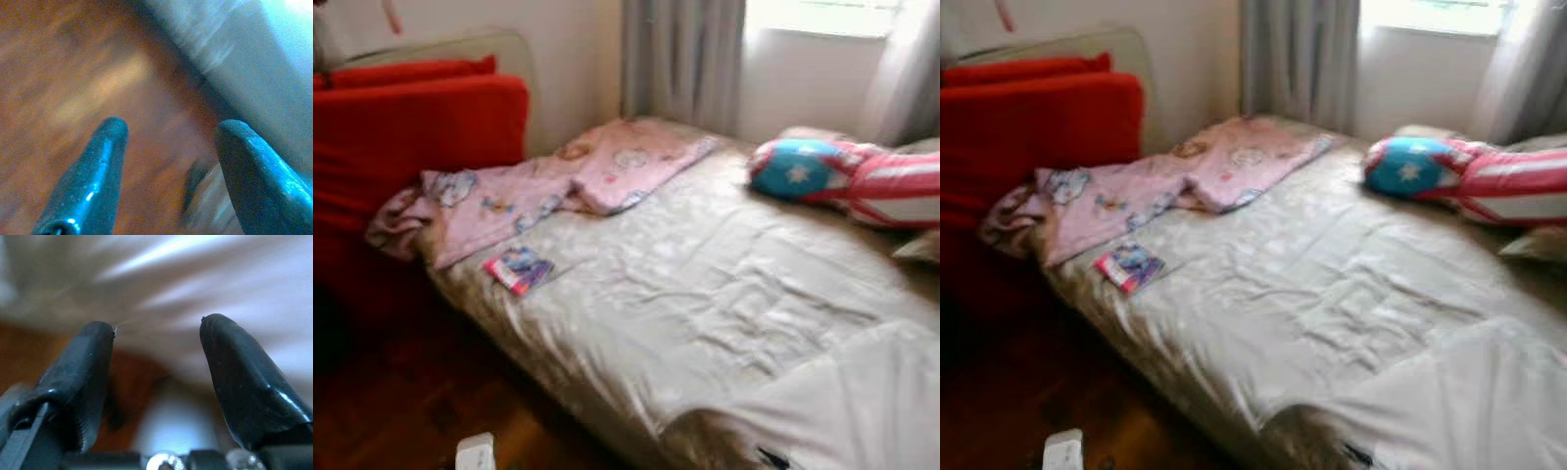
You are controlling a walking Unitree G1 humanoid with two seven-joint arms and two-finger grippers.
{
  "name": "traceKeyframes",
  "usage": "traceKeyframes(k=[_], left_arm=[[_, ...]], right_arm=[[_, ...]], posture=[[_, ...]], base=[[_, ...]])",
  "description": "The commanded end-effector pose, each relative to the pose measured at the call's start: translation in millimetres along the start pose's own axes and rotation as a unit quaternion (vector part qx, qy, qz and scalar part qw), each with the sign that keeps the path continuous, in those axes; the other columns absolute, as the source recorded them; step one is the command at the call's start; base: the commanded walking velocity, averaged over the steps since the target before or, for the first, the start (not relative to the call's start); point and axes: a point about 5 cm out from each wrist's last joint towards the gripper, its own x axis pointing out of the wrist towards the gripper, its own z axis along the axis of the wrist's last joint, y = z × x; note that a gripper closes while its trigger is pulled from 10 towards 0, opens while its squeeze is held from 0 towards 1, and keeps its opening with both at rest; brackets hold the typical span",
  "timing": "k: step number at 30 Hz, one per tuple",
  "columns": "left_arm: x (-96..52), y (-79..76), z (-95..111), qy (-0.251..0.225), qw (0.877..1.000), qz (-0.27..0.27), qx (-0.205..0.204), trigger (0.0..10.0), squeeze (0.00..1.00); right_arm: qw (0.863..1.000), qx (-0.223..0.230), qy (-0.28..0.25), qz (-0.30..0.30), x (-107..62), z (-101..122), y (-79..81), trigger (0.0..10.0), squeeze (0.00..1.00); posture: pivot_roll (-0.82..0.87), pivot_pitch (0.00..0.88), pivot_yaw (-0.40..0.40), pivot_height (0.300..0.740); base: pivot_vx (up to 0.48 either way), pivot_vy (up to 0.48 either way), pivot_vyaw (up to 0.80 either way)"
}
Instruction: Clean up the room
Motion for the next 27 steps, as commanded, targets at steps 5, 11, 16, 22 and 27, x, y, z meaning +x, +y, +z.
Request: traceKeyframes(k=[5,11,16,22,27], left_arm=[[19.4,68.2,182,-0.242,0.963,0.082,-0.085,10.0,0.00],[-6.0,104.1,237,-0.338,0.928,0.156,0.001,10.0,0.00],[-3.9,107.7,150,-0.262,0.951,0.154,-0.050,10.0,0.00],[16.5,86.3,111,-0.129,0.979,0.126,-0.091,10.0,0.00],[21.5,60.7,114,-0.130,0.990,0.052,-0.012,10.0,0.00]], right_arm=[[0.979,-0.036,-0.202,0.012,9.2,124,13.8,10.0,0.00],[0.926,-0.106,-0.343,0.115,-11.7,233,71.3,10.0,0.00],[0.889,-0.157,-0.398,0.165,-40.6,296,125.1,10.0,0.00],[0.941,-0.083,-0.297,0.143,-5.3,221,97.6,10.0,0.00],[0.972,-0.048,-0.215,0.078,10.7,150,47.3,10.0,0.00]], posture=[[0.05,0.000,-0.072,0.740],[0.29,0.000,-0.210,0.740],[0.24,0.000,-0.260,0.740],[0.15,0.000,-0.146,0.740],[0.06,0.000,-0.072,0.740]], base=[[0.000,0.000,0.00],[0.000,0.000,0.00],[0.000,0.000,0.00],[0.000,0.000,0.00],[0.000,0.000,0.00]])
